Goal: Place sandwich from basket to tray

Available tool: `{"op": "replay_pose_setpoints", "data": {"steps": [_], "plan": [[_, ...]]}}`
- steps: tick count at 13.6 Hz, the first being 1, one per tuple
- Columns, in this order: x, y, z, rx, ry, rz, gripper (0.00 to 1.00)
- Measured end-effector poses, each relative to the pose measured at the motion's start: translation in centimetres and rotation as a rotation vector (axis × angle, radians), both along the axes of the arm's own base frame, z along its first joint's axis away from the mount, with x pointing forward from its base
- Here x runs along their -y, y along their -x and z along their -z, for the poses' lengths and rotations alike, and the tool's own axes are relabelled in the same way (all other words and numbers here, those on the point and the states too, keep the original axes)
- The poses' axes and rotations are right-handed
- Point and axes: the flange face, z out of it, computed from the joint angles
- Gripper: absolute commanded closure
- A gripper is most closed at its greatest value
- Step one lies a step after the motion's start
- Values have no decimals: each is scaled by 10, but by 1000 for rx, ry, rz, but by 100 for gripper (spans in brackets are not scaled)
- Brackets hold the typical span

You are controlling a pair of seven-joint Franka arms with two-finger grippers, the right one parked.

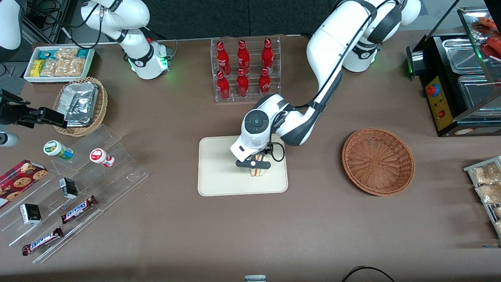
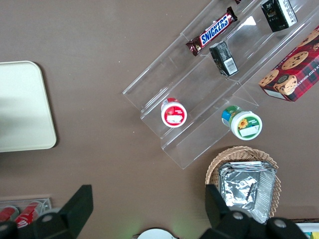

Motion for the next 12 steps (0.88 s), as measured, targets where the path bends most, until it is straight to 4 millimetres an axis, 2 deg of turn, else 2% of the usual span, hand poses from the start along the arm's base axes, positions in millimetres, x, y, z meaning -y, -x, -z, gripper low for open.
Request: {"op": "replay_pose_setpoints", "data": {"steps": [9,12], "plan": [[4,-8,-16,22,21,-51,2],[5,-11,-30,32,28,-72,2]]}}
